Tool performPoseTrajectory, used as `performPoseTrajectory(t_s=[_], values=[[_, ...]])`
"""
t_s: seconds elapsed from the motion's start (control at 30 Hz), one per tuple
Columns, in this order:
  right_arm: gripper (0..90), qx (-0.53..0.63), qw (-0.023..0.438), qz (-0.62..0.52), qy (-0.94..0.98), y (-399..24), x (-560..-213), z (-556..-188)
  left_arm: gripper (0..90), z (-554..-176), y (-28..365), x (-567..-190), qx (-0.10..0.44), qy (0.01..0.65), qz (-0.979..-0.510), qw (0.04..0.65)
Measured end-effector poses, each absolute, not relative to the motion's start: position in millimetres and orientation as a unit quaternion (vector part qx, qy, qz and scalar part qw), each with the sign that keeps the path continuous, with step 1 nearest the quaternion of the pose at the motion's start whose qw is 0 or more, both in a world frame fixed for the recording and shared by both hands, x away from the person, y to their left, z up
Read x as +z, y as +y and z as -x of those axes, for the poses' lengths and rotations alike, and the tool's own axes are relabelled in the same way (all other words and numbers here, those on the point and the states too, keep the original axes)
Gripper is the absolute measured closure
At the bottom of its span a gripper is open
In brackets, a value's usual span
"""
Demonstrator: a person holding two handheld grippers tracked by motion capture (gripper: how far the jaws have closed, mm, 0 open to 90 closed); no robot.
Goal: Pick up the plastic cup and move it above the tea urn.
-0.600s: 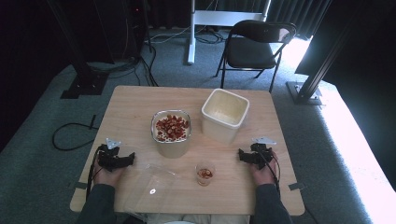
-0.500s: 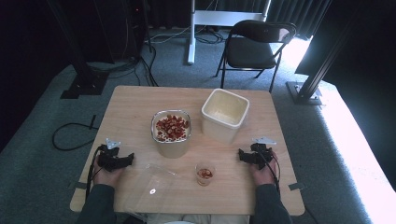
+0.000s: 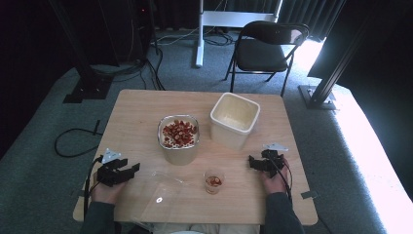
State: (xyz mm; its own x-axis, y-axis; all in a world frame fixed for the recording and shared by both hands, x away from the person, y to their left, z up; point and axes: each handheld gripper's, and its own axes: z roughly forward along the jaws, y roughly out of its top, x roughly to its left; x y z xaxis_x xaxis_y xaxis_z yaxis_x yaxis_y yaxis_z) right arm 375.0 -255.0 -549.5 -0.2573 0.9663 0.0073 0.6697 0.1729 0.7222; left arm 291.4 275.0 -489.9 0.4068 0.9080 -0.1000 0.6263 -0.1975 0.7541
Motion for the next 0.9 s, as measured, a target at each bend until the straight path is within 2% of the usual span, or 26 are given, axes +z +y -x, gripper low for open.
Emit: performPoseTrajectory(t_s=[0.13,0.33,0.43,0.57,0.77,0.9], values=[[13.0,0.313,0.237,-0.562,0.728,-255.0,-549.5,-375.0,42.7,-270.6,264.2,-478.8,0.182,0.481,-0.765,0.388],[13.0,0.313,0.237,-0.562,0.728,-255.0,-549.4,-375.0,45.0,-251.1,248.3,-480.6,0.157,0.440,-0.804,0.367],[13.0,0.313,0.237,-0.561,0.728,-255.0,-549.5,-375.0,53.1,-253.8,246.7,-486.5,0.158,0.437,-0.810,0.358],[13.0,0.313,0.237,-0.561,0.728,-255.0,-549.5,-375.0,68.9,-264.7,246.6,-488.9,0.171,0.432,-0.814,0.347],[13.0,0.314,0.237,-0.562,0.728,-255.0,-549.5,-375.0,80.7,-291.1,244.8,-483.3,0.224,0.426,-0.819,0.311],[13.0,0.314,0.237,-0.561,0.728,-255.0,-549.5,-375.0,83.7,-308.8,256.2,-480.5,0.247,0.448,-0.806,0.299]])
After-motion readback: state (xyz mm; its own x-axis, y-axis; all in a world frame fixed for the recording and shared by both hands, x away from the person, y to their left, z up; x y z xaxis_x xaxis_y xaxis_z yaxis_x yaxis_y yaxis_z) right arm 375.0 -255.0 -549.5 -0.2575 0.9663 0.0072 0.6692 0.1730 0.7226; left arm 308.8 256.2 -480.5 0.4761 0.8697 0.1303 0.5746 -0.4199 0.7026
